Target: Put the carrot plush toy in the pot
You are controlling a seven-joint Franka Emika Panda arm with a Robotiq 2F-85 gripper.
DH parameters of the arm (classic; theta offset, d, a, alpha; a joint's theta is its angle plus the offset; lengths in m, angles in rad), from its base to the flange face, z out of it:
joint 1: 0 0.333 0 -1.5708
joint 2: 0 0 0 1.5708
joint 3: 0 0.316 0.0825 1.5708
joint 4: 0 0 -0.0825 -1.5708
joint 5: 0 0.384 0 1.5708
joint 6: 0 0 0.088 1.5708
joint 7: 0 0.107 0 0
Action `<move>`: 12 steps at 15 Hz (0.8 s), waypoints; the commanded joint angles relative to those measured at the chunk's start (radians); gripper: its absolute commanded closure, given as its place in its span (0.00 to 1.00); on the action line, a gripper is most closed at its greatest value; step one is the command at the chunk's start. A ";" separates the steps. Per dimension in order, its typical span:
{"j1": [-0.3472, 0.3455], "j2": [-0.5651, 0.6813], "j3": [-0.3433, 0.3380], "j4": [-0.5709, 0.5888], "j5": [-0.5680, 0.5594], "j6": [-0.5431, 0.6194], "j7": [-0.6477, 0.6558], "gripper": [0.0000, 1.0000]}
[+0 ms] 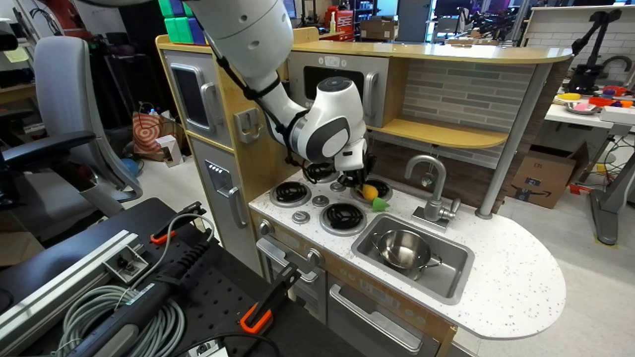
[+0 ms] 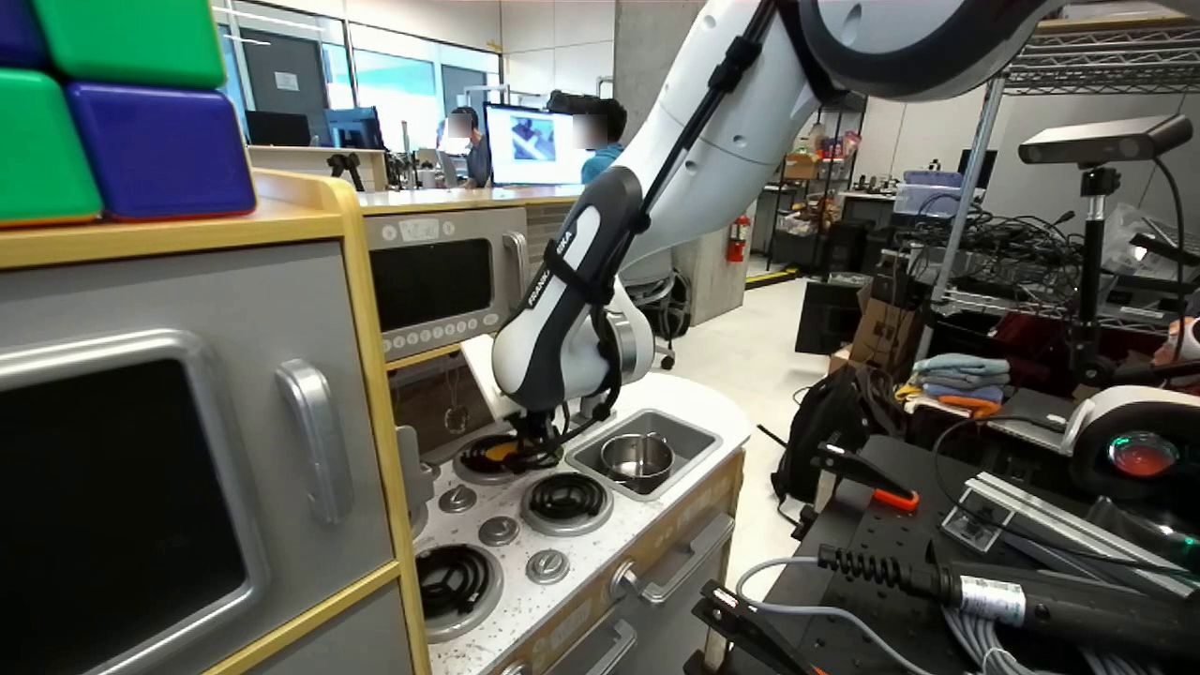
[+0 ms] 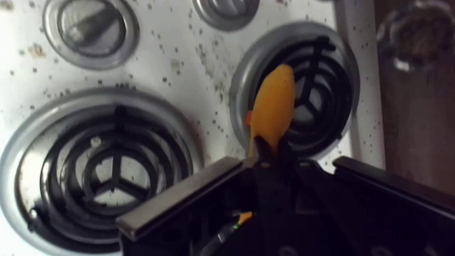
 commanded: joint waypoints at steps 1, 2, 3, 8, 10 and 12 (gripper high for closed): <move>-0.059 -0.118 -0.031 -0.084 0.081 -0.040 0.009 0.98; -0.065 -0.118 -0.061 -0.075 0.098 -0.073 0.033 0.98; -0.068 -0.124 -0.089 -0.072 0.104 -0.118 0.048 0.98; -0.113 -0.119 -0.144 -0.015 0.089 -0.274 0.158 0.98; -0.129 -0.119 -0.134 0.001 0.084 -0.314 0.187 0.98; -0.138 -0.116 -0.121 0.013 0.082 -0.347 0.208 0.98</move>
